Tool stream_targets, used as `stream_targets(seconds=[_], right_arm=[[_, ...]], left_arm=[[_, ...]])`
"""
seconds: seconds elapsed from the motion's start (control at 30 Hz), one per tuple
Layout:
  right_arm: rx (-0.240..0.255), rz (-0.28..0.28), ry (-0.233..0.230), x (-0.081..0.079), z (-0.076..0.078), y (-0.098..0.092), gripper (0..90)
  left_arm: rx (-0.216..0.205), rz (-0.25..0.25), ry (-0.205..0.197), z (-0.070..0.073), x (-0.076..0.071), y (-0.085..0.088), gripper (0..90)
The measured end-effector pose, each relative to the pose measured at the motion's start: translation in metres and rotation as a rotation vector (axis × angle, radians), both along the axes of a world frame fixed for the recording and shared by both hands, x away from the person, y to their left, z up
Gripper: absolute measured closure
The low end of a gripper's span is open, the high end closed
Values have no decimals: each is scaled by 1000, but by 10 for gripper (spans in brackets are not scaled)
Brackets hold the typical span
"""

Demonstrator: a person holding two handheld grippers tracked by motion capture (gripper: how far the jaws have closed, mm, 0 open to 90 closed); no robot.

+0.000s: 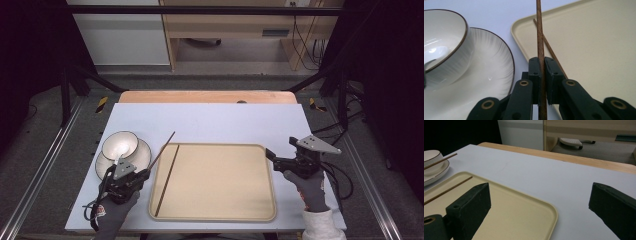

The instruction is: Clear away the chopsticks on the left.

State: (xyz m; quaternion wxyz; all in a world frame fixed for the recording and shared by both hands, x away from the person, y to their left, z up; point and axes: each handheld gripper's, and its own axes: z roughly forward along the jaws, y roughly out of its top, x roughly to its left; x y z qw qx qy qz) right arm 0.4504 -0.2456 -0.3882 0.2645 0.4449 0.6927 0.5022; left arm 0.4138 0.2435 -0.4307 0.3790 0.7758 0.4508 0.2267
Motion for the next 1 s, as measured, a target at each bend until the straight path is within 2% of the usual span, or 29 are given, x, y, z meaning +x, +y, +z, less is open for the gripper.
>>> stream_targets(seconds=[0.27, 0.47, 0.73, 1.0], right_arm=[[-1, -1, 1, 0, 0, 0, 41], [-1, -3, -2, -1, 0, 0, 41], [3, -5, -2, -1, 1, 0, 41], [13, -4, -6, -3, 2, -3, 41]], left_arm=[[-25, 21, -16, 1, -6, -14, 840], [-53, 60, -29, 1, -10, -24, 840], [-58, 95, -43, 3, -13, -37, 840], [-93, 144, -47, 3, -13, -51, 840]])
